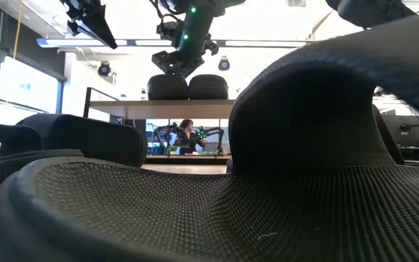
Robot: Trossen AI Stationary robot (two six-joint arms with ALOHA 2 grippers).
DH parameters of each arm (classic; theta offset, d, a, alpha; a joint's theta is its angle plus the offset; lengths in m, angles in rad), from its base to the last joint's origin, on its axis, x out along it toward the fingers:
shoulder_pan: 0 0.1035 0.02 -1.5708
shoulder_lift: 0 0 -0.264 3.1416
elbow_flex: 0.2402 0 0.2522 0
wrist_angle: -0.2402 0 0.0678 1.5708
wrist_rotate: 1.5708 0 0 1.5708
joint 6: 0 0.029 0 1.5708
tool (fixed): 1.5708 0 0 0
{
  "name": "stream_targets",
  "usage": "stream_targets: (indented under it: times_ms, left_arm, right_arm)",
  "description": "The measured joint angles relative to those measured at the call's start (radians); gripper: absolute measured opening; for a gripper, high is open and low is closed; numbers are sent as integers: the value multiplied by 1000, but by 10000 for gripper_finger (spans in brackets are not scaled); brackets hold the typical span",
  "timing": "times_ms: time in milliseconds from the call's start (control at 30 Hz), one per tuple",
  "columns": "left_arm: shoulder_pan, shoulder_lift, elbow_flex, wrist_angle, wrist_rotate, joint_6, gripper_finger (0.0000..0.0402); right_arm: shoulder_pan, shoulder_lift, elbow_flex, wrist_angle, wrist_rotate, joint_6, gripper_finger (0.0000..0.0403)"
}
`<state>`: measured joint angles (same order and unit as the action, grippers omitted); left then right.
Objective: Pick and place slides into the shelf
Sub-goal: Put the black slide on the shelf
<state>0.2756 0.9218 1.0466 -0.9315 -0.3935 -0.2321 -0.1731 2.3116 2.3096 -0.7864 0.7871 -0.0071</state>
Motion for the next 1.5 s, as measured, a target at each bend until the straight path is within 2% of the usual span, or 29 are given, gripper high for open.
stream_targets:
  times_ms: [200, 433, 600, 733, 800, 1033, 1133, 1267, 1367, 1500]
  left_arm:
    - [0, 16, 0, -19, 55, 0, 1]
    - [10, 63, 0, -8, 74, 0, 1]
    - [118, 73, 0, 10, 82, 4, 1]
    - [239, 72, 0, 62, 211, 92, 1]
    - [301, 83, 0, 94, 260, 95, 1]
    - [487, 169, -1, 162, 482, 118, 1]
    - [528, 215, -1, 182, 539, 132, 1]
    - [558, 254, -1, 217, 576, 139, 1]
    - [556, 272, -1, 237, 589, 147, 1]
    - [555, 294, -1, 245, 591, 149, 0]
  right_arm:
    - [-9, 0, 0, 5, -54, -20, 94]
    - [-8, -1, 0, 5, -55, -27, 122]
    - [0, -39, -2, -9, -59, -66, 130]
    - [10, -96, -2, -28, -81, -84, 131]
    - [12, -127, -2, -43, -137, -88, 131]
    - [-13, -268, -1, -162, -462, -96, 118]
    - [-55, -322, 0, -246, -592, -106, 99]
    - [-147, -363, 0, -373, -783, -89, 53]
    - [-212, -361, 0, -435, -862, -72, 11]
    - [-255, -342, -2, -464, -866, -73, 9]
